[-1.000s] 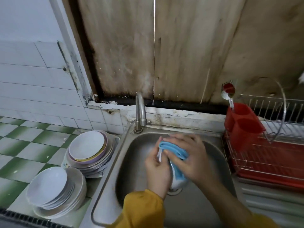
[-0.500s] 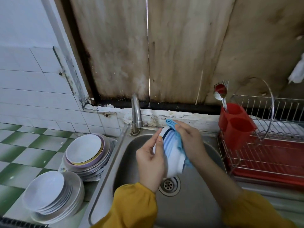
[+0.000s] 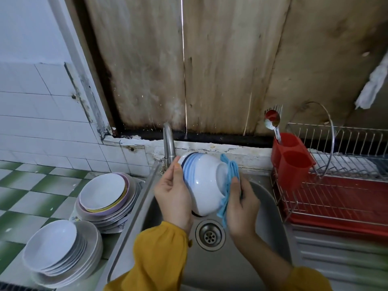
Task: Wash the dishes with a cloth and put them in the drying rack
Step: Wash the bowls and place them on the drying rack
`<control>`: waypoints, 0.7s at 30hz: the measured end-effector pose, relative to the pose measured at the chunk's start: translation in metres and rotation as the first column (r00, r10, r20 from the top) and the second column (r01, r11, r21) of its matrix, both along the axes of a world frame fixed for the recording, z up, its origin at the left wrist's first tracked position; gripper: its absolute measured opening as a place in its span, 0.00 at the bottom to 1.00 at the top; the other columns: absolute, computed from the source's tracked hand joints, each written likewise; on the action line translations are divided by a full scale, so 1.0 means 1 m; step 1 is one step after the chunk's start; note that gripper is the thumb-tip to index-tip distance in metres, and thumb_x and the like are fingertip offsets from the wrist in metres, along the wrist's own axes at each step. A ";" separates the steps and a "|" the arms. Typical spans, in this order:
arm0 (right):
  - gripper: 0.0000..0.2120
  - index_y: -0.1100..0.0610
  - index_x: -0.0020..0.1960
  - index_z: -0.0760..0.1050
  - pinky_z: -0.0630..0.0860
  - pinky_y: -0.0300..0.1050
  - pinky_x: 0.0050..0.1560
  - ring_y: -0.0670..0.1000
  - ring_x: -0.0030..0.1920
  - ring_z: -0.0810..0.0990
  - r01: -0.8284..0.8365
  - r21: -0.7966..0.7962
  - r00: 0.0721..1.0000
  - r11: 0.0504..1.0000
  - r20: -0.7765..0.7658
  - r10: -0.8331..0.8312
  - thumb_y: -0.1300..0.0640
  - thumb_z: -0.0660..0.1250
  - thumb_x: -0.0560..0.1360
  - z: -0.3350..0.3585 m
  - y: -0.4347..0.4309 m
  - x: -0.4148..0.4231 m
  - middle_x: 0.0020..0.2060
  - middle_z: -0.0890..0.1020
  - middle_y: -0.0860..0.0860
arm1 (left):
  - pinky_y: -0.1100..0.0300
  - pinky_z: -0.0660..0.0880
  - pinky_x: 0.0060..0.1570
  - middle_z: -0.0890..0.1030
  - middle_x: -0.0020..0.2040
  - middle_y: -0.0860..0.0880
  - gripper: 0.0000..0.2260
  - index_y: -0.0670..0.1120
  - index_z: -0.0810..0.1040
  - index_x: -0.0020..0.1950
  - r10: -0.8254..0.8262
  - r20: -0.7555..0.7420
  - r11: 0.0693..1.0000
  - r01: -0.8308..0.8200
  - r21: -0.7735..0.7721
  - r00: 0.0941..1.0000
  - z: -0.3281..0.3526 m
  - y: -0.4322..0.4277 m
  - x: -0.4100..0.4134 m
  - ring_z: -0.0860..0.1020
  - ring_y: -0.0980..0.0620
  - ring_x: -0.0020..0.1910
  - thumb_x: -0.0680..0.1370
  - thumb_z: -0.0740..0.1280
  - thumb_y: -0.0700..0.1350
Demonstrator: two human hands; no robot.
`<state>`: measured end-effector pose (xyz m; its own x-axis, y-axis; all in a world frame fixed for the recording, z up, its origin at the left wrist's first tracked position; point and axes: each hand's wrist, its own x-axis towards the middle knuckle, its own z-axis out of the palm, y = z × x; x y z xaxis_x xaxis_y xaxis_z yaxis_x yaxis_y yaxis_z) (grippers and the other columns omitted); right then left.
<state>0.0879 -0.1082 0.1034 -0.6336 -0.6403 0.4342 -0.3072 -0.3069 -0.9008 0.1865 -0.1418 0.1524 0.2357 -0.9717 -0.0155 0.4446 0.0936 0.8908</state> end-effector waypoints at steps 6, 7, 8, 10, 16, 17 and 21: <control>0.19 0.63 0.51 0.80 0.64 0.27 0.61 0.45 0.53 0.73 0.057 -0.122 0.880 0.991 -0.464 -0.107 0.51 0.56 0.83 0.014 0.004 -0.009 0.48 0.78 0.47 | 0.73 0.74 0.35 0.82 0.44 0.54 0.10 0.50 0.79 0.58 0.027 0.079 0.997 -0.022 -0.073 0.997 0.010 0.005 0.001 0.80 0.67 0.37 0.82 0.61 0.40; 0.17 0.62 0.48 0.80 0.64 0.26 0.58 0.44 0.51 0.73 0.086 -0.115 0.891 0.990 -0.436 -0.128 0.53 0.57 0.81 0.022 0.002 -0.010 0.45 0.78 0.46 | 0.73 0.74 0.36 0.82 0.46 0.54 0.10 0.50 0.79 0.58 0.018 0.096 0.997 -0.011 -0.078 0.995 0.009 0.006 0.000 0.81 0.67 0.38 0.82 0.61 0.40; 0.15 0.62 0.45 0.79 0.64 0.25 0.55 0.43 0.48 0.72 0.094 -0.116 0.895 0.989 -0.426 -0.135 0.55 0.57 0.80 0.026 0.002 -0.009 0.42 0.77 0.46 | 0.73 0.74 0.37 0.82 0.46 0.54 0.10 0.50 0.79 0.58 0.022 0.103 0.997 -0.015 -0.070 0.994 0.009 0.006 -0.001 0.81 0.66 0.39 0.82 0.61 0.40; 0.15 0.63 0.44 0.78 0.66 0.26 0.54 0.44 0.47 0.72 0.070 -0.135 0.877 0.988 -0.463 -0.125 0.56 0.58 0.80 0.027 0.003 -0.002 0.40 0.77 0.49 | 0.70 0.76 0.38 0.84 0.43 0.54 0.09 0.50 0.79 0.57 0.061 0.064 0.998 -0.060 -0.012 0.996 0.008 0.003 0.001 0.81 0.64 0.39 0.82 0.61 0.40; 0.12 0.58 0.54 0.76 0.68 0.38 0.59 0.49 0.52 0.72 -0.159 -0.335 0.785 0.929 -0.613 -0.087 0.54 0.56 0.83 0.021 0.005 0.001 0.48 0.76 0.53 | 0.51 0.81 0.41 0.84 0.42 0.44 0.08 0.42 0.82 0.54 0.067 -0.270 0.942 0.028 0.333 0.960 0.008 -0.006 0.004 0.82 0.45 0.40 0.81 0.64 0.41; 0.11 0.56 0.55 0.76 0.67 0.39 0.61 0.50 0.53 0.71 -0.166 -0.348 0.731 0.923 -0.672 -0.122 0.54 0.56 0.83 0.018 0.004 0.003 0.50 0.74 0.52 | 0.50 0.81 0.39 0.84 0.44 0.42 0.08 0.42 0.81 0.55 0.038 -0.323 0.925 0.089 0.369 0.946 0.005 -0.006 0.003 0.83 0.44 0.40 0.81 0.64 0.42; 0.15 0.53 0.61 0.74 0.63 0.42 0.65 0.52 0.61 0.69 0.011 -0.240 0.737 0.971 -0.654 -0.170 0.52 0.54 0.80 0.009 0.000 0.000 0.58 0.73 0.51 | 0.41 0.78 0.54 0.83 0.56 0.39 0.14 0.45 0.79 0.63 -0.117 -0.350 0.920 0.234 0.314 0.930 -0.001 -0.007 0.006 0.81 0.38 0.55 0.82 0.62 0.48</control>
